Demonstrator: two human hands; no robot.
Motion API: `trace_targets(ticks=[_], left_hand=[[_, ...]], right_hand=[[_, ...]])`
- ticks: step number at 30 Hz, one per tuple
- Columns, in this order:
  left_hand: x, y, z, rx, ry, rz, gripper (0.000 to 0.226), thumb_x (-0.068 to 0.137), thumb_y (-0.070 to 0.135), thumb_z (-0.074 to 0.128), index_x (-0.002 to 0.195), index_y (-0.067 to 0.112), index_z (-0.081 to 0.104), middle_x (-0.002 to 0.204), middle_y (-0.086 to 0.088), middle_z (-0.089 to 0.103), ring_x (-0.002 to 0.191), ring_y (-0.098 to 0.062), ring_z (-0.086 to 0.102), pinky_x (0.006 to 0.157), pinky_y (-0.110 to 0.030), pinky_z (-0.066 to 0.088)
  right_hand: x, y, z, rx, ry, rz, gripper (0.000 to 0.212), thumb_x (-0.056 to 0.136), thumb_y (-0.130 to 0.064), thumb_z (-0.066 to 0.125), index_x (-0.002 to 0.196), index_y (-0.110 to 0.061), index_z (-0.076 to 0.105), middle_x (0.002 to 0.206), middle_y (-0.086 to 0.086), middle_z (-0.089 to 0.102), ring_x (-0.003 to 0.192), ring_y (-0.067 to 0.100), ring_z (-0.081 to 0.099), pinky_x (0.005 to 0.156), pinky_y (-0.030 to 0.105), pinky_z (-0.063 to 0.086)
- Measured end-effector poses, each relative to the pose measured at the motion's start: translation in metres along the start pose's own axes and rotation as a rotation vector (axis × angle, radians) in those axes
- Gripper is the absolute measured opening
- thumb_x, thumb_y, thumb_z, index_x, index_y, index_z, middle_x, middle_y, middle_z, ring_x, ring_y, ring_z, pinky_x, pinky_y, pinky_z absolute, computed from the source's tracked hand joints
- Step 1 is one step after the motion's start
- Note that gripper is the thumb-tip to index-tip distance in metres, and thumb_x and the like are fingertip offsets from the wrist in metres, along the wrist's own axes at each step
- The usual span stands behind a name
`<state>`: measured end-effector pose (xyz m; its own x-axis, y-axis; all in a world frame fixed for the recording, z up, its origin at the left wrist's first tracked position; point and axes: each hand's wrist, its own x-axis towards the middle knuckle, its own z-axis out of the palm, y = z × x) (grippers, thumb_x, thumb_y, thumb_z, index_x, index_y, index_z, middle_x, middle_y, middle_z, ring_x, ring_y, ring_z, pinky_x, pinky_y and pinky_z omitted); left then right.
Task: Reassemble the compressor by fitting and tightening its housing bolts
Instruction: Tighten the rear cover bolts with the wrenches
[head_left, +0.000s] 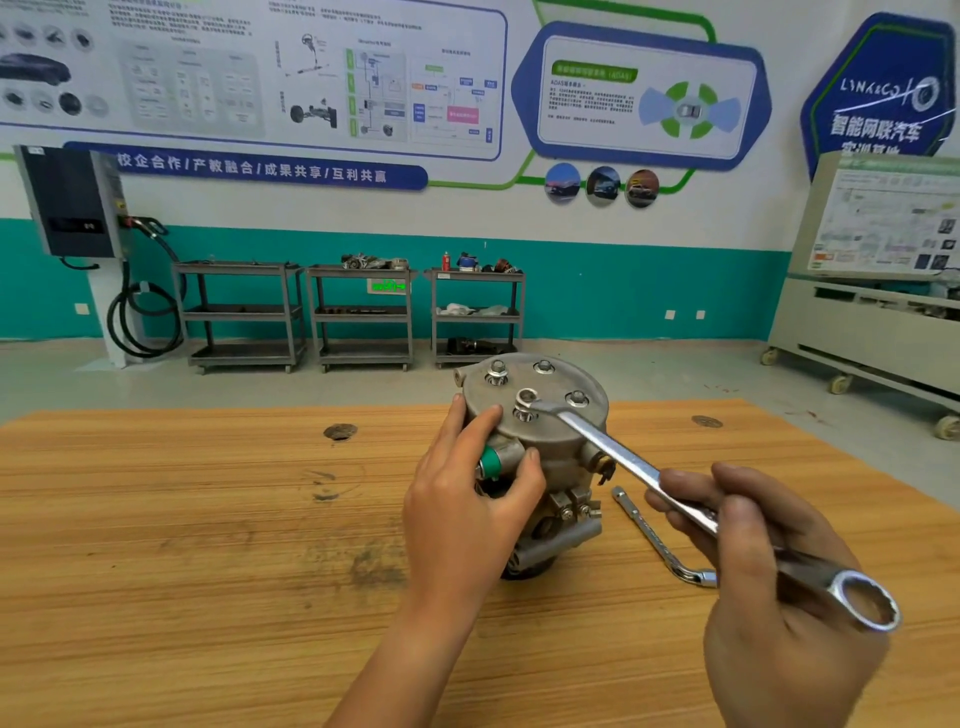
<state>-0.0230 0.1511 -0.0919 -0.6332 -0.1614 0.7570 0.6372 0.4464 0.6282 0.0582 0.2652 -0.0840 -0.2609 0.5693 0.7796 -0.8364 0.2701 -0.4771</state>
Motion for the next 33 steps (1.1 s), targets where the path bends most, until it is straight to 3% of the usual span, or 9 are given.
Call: trace_targets(ticks=[4, 7, 10, 14, 21, 25, 31, 33], left_hand=[[0.000, 0.000, 0.000, 0.002, 0.008, 0.002, 0.049, 0.072, 0.034, 0.063, 0.118, 0.017, 0.065, 0.136, -0.007, 0.051, 0.122, -0.011, 0.047, 0.095, -0.021, 0.036], [0.000, -0.001, 0.000, -0.004, 0.013, 0.004, 0.048, 0.072, 0.034, 0.063, 0.117, 0.019, 0.065, 0.136, -0.006, 0.050, 0.121, -0.006, 0.043, 0.093, -0.014, 0.031], [0.000, -0.001, 0.000, -0.006, 0.013, 0.006, 0.048, 0.072, 0.034, 0.063, 0.117, 0.018, 0.065, 0.136, -0.006, 0.050, 0.121, -0.007, 0.043, 0.092, -0.011, 0.029], [0.000, -0.002, 0.001, -0.003, 0.012, 0.010, 0.048, 0.072, 0.033, 0.063, 0.117, 0.018, 0.065, 0.136, -0.006, 0.051, 0.121, -0.007, 0.043, 0.092, -0.012, 0.031], [0.000, -0.002, 0.001, -0.011, 0.013, 0.013, 0.048, 0.072, 0.033, 0.063, 0.117, 0.018, 0.065, 0.136, -0.007, 0.051, 0.122, -0.007, 0.043, 0.093, -0.014, 0.032], [0.000, -0.002, 0.001, -0.011, 0.017, 0.013, 0.048, 0.072, 0.032, 0.064, 0.117, 0.017, 0.065, 0.135, -0.008, 0.051, 0.121, -0.009, 0.044, 0.095, -0.016, 0.031], [0.000, -0.002, 0.001, -0.010, 0.022, 0.013, 0.048, 0.072, 0.033, 0.064, 0.117, 0.016, 0.066, 0.135, -0.009, 0.051, 0.120, -0.009, 0.044, 0.098, -0.023, 0.033], [-0.001, -0.002, 0.001, -0.004, 0.029, 0.013, 0.047, 0.072, 0.033, 0.064, 0.116, 0.016, 0.066, 0.135, -0.009, 0.052, 0.120, -0.010, 0.045, 0.098, -0.024, 0.032]], right_hand=[[-0.003, -0.001, 0.003, -0.030, -0.009, 0.020, 0.019, 0.086, -0.023, 0.051, 0.084, -0.033, 0.066, 0.080, -0.016, 0.072, 0.075, 0.010, 0.070, 0.069, 0.019, 0.055], [0.000, 0.001, 0.002, -0.007, 0.042, 0.103, 0.021, 0.087, -0.015, 0.051, 0.077, -0.027, 0.065, 0.075, -0.010, 0.072, 0.071, 0.013, 0.070, 0.062, 0.016, 0.054], [0.004, -0.003, 0.002, 0.061, 0.080, 0.106, 0.021, 0.085, -0.020, 0.051, 0.076, -0.030, 0.068, 0.073, -0.006, 0.072, 0.065, 0.017, 0.070, 0.059, 0.017, 0.054], [0.007, -0.007, 0.006, 0.073, 0.069, 0.026, 0.023, 0.085, -0.019, 0.048, 0.080, -0.031, 0.067, 0.076, -0.009, 0.073, 0.066, 0.014, 0.070, 0.060, 0.017, 0.054], [0.004, -0.003, 0.004, -0.008, 0.037, 0.099, 0.013, 0.084, -0.028, 0.049, 0.085, -0.019, 0.059, 0.080, -0.010, 0.073, 0.074, 0.018, 0.071, 0.064, 0.017, 0.054], [0.011, -0.006, 0.004, -0.033, -0.013, 0.141, 0.008, 0.088, -0.017, 0.050, 0.086, -0.019, 0.057, 0.079, -0.011, 0.072, 0.077, 0.016, 0.070, 0.066, 0.016, 0.054], [0.034, -0.015, 0.009, -0.041, -0.073, 0.237, 0.045, 0.092, -0.005, 0.043, 0.082, -0.045, 0.059, 0.081, 0.000, 0.071, 0.068, 0.015, 0.069, 0.063, 0.017, 0.054], [0.037, -0.013, 0.009, -0.030, -0.013, 0.289, 0.047, 0.093, 0.002, 0.041, 0.084, -0.041, 0.059, 0.077, 0.005, 0.071, 0.062, 0.016, 0.068, 0.060, 0.018, 0.054]])
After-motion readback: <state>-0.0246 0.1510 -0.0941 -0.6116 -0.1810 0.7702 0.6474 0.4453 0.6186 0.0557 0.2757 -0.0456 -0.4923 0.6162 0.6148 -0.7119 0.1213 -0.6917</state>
